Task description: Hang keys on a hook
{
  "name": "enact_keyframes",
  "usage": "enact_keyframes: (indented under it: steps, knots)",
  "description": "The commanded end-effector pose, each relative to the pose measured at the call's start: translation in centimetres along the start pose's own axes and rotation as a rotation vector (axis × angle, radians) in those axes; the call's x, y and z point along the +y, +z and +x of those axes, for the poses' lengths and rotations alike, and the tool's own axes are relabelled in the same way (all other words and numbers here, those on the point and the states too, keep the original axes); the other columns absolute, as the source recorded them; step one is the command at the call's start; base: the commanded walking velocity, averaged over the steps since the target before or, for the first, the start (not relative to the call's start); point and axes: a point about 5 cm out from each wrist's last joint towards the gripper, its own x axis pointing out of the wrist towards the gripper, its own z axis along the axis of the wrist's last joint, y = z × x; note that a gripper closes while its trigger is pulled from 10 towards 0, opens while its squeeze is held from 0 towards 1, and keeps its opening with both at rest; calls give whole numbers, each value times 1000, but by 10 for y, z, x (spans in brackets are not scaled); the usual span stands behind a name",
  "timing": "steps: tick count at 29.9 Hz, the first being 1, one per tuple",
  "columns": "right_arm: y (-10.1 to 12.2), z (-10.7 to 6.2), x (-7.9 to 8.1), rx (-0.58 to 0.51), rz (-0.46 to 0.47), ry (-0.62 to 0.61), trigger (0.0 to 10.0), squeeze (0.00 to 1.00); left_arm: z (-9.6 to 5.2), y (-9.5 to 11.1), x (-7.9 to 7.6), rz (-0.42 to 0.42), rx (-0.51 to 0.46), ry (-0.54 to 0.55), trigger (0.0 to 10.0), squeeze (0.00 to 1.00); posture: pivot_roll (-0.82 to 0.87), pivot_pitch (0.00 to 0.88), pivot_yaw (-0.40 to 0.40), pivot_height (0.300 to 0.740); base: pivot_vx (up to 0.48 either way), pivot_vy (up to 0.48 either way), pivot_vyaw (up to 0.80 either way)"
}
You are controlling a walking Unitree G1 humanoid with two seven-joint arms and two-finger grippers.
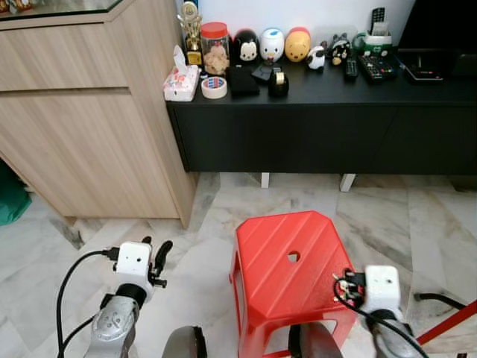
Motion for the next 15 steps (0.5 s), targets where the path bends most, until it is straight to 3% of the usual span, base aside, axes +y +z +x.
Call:
enact_keyframes:
  steps: [1,4,10,13,15]
  knots:
    - [0,0,-11,29,30,-8,10000,0,-1,-4,1,18,17,-8,10000,0,30,68,28,607,0,0,0]
    - [0,3,-20,61,56,-9,10000,0,0,-4,1,18,17,-12,10000,0,29,67,29,607,0,0,0]
    - [3,13,-18,119,181,91,10000,0,1,-3,1,21,14,-14,10000,0,37,64,36,607,0,0,0]
    - [4,17,-16,134,201,132,10000,0,1,-2,2,24,13,-14,10000,0,37,64,38,607,0,0,0]
    - [4,21,-14,150,167,149,10000,949,2,-2,3,26,13,-14,10000,0,39,63,41,607,0,0,0]
